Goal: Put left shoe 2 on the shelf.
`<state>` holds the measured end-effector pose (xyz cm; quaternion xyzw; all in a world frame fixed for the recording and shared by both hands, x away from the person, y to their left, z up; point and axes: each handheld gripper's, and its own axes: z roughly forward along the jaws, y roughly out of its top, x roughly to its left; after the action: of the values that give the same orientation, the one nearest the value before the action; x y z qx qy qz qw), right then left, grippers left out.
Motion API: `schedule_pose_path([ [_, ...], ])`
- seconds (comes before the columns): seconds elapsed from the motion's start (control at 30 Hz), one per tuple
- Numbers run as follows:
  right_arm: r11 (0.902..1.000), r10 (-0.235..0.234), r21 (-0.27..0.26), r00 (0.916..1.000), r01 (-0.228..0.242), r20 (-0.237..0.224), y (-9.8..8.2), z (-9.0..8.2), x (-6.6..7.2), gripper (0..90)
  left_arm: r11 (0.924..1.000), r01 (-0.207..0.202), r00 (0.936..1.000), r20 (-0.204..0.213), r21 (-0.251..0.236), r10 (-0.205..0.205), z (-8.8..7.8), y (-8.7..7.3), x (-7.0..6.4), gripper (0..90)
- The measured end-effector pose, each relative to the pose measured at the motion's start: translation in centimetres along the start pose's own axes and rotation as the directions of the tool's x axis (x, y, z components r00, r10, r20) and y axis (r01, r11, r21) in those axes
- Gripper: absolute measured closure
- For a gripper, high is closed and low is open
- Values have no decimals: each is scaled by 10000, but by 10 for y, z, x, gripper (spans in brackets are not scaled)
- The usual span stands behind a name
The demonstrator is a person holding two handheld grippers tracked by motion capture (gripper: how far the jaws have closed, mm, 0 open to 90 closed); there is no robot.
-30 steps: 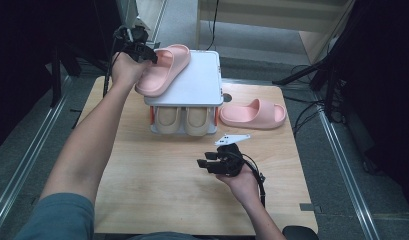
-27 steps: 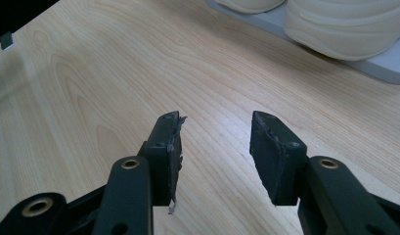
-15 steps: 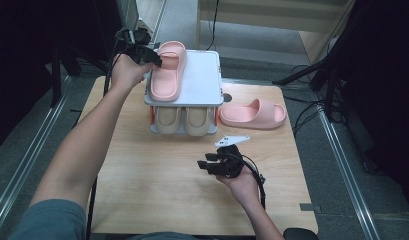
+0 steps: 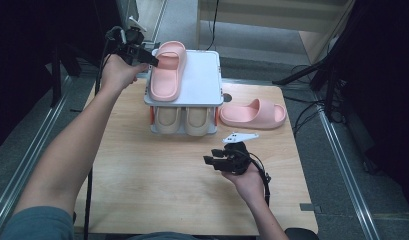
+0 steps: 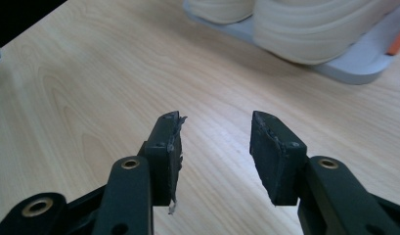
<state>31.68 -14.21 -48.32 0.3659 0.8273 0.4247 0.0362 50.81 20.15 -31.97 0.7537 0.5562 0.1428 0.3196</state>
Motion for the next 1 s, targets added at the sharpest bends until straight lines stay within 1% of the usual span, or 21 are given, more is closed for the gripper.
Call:
schedule_pose_path([
  [0.07, 10000, 44, -52, 10000, -44, 63, 0, -2, -2, 557, 10000, -1, 10000, 23, -67, 1, -3, -2, 1, 532],
  [0.17, 9996, 192, -233, 9993, -185, 308, 1, -10, -10, 561, 9998, -177, 9997, 144, -92, 178, -14, -12, 6, 521],
  [0.2, 9996, 192, -233, 9993, -185, 308, 1, -10, -10, 561, 9998, -177, 9997, 144, -92, 178, -14, -12, 6, 518],
  [0.23, 9991, 279, -323, 9987, -265, 431, 1, -14, -16, 565, 9996, -229, 9994, 243, -166, 233, -20, -17, 9, 513],
  [0.33, 9981, 461, -424, 9972, -436, 590, 2, -20, -22, 575, 9993, -203, 9989, 425, -301, 216, -28, -26, 11, 494],
  [0.4, 9976, 534, -478, 9966, -504, 632, 2, -21, -24, 581, 9993, -203, 9985, 499, -313, 218, -30, -29, 12, 489],
  [0.47, 9961, 719, -560, 9943, -675, 791, 2, -26, -30, 618, 9992, -243, 9981, 555, -311, 260, -33, -36, 14, 488],
  [0.53, 9961, 701, -597, 9930, -646, 955, 2, -29, -33, 634, 9987, -313, 9970, 695, -396, 340, -37, -47, 15, 486],
  [0.57, 9966, 654, -579, 9917, -593, 1110, 2, -30, -34, 635, 9987, -313, 9970, 695, -396, 340, -37, -47, 15, 484],
  [0.6, 9966, 654, -579, 9917, -593, 1110, 2, -30, -34, 635, 9985, -334, 9968, 706, -435, 364, -37, -51, 15, 484],
  [0.63, 9961, 672, -655, 9898, -593, 1260, 3, -33, -38, 639, 9982, -438, 9964, 714, -405, 466, -37, -58, 15, 477],
  [0.67, 9961, 672, -655, 9898, -593, 1260, 3, -33, -38, 639, 9982, -438, 9964, 714, -405, 466, -37, -58, 15, 471],
  [0.7, 9956, 733, -678, 9889, -650, 1290, 5, -34, -42, 664, 9985, -488, 9961, 728, -238, 504, -36, -65, 15, 464],
  [0.73, 9956, 760, -649, 9880, -677, 1343, 5, -34, -44, 676, 9985, -509, 9957, 762, -219, 524, -35, -69, 16, 463],
  [0.77, 9956, 784, -615, 9874, -705, 1374, 6, -34, -46, 689, 9985, -509, 9957, 762, -219, 524, -35, -69, 16, 463],
  [0.8, 9957, 807, -574, 9869, -733, 1398, 6, -33, -49, 700, 9985, -500, 9952, 833, -237, 518, -35, -76, 16, 463],
  [0.83, 9956, 832, -547, 9863, -761, 1424, 7, -33, -51, 708, 9986, -465, 9949, 887, -256, 486, -36, -80, 16, 464],
  [0.87, 9953, 894, -509, 9854, -828, 1450, 7, -32, -54, 718, 9986, -465, 9949, 887, -256, 486, -36, -80, 16, 462],
  [0.9, 9946, 989, -456, 9845, -932, 1449, 8, -32, -56, 725, 9986, -433, 9939, 1005, -305, 462, -36, -87, 16, 461],
  [0.93, 9946, 989, -456, 9845, -932, 1449, 8, -32, -56, 725, 9986, -433, 9939, 1005, -305, 462, -36, -87, 16, 460],
  [1.0, 9934, 1109, -436, 9834, -1057, 1439, 10, -31, -62, 753, 9980, -519, 9931, 1034, -356, 553, -36, -93, 15, 459],
])
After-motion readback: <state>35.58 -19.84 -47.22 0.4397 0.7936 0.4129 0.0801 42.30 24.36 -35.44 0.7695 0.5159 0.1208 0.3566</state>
